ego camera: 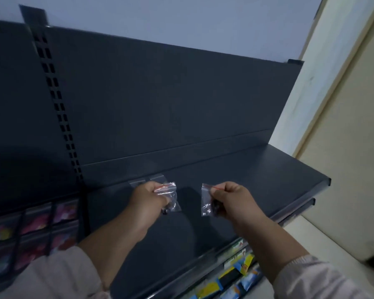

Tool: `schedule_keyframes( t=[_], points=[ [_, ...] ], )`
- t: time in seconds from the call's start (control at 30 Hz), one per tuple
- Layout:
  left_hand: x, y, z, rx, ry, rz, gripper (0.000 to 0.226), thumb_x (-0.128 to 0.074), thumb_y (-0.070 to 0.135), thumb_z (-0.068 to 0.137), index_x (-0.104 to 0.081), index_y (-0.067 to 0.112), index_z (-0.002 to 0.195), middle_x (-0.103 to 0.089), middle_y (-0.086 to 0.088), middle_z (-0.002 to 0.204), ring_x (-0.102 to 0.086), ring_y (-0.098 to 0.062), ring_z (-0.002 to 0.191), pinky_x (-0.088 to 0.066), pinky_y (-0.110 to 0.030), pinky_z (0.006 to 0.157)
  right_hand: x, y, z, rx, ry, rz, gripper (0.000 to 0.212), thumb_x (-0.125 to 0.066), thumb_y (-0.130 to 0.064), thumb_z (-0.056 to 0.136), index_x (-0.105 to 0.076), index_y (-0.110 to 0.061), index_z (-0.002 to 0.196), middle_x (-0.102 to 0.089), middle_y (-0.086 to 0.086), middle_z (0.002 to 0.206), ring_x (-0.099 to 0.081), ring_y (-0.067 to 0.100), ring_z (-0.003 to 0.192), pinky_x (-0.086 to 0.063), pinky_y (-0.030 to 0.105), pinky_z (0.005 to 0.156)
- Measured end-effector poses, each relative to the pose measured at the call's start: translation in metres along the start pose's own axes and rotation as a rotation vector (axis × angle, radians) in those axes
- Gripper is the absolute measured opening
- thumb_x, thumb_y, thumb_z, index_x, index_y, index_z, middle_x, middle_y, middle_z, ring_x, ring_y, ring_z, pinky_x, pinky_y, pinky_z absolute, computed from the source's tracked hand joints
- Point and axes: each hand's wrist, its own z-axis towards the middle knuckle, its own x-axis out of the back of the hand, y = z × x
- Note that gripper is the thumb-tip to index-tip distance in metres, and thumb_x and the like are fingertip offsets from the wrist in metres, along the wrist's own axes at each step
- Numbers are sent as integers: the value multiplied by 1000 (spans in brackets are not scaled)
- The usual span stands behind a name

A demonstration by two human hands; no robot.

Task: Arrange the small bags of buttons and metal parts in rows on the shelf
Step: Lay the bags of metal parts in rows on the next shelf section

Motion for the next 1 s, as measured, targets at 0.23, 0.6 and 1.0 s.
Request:
schedule_keyframes(
  t=[0.23, 0.6, 1.0],
  points=[
    [-43, -9, 54, -38, 193, 95, 16, -61, -4, 78, -61, 11, 83, -65, -9, 76, -54, -17, 62, -42, -27, 59, 12, 4, 95, 2, -161, -123, 17, -55, -2, 90, -56, -6, 73, -54, 9, 56, -49, 17, 43, -42, 27, 47],
    [-112, -10, 138, -24, 392, 485, 21, -57, 10, 82, -58, 27, 93, -63, 8, 84, -60, -12, 83, -41, -22, 69, 12, 18, 227, -23, -449, -283, 18, -53, -1, 90, -60, -8, 75, -60, 12, 67, -55, 24, 58, -46, 21, 47],
    [-123, -53, 137, -310, 399, 1297, 43, -64, 30, 66, -68, 21, 108, -67, 4, 111, -63, -16, 103, -49, -34, 86, 27, 53, 248, 946, -592, -944, 18, -61, -14, 81, -69, -16, 97, -66, -1, 105, -60, 23, 96, -44, 25, 87]
  ],
)
